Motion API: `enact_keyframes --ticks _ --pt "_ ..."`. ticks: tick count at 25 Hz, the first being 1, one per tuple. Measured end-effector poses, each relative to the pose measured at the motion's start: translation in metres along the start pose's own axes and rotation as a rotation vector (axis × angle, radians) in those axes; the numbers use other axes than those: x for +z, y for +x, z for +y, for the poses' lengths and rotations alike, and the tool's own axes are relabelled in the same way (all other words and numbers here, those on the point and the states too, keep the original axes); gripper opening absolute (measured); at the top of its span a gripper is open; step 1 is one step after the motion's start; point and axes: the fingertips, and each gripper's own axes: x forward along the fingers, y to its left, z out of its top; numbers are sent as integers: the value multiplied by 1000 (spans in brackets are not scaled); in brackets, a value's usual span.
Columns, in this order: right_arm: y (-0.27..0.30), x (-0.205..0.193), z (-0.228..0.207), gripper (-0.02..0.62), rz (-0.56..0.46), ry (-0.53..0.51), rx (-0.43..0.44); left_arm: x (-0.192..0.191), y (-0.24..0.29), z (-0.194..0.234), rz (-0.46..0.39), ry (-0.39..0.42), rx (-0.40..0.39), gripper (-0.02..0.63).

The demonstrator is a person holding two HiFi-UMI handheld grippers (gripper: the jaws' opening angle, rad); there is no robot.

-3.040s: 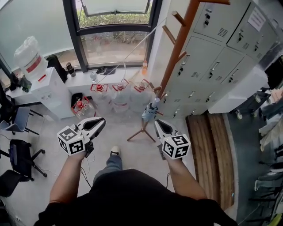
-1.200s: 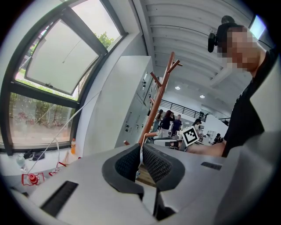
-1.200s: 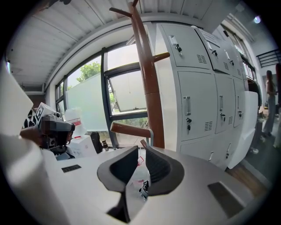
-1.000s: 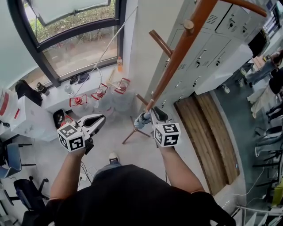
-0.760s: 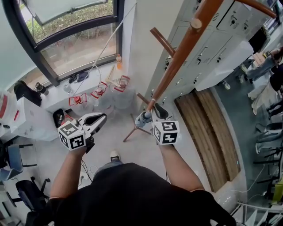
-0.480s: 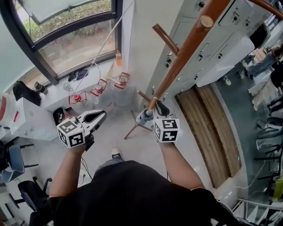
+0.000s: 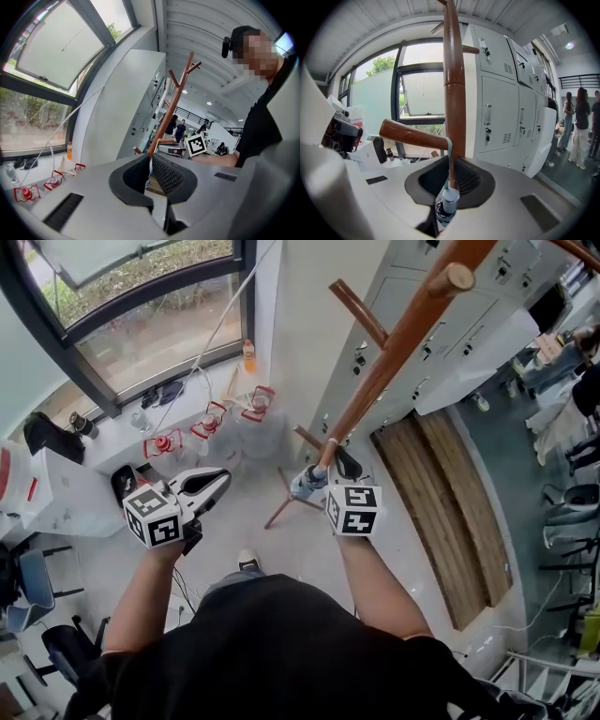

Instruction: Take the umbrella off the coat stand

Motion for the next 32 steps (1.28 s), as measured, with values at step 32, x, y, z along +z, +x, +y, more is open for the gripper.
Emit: enact_keyframes --ticks 32 --pt "-16 -2 13 14 -39 6 86 2 -13 -13 -7 0 -11 37"
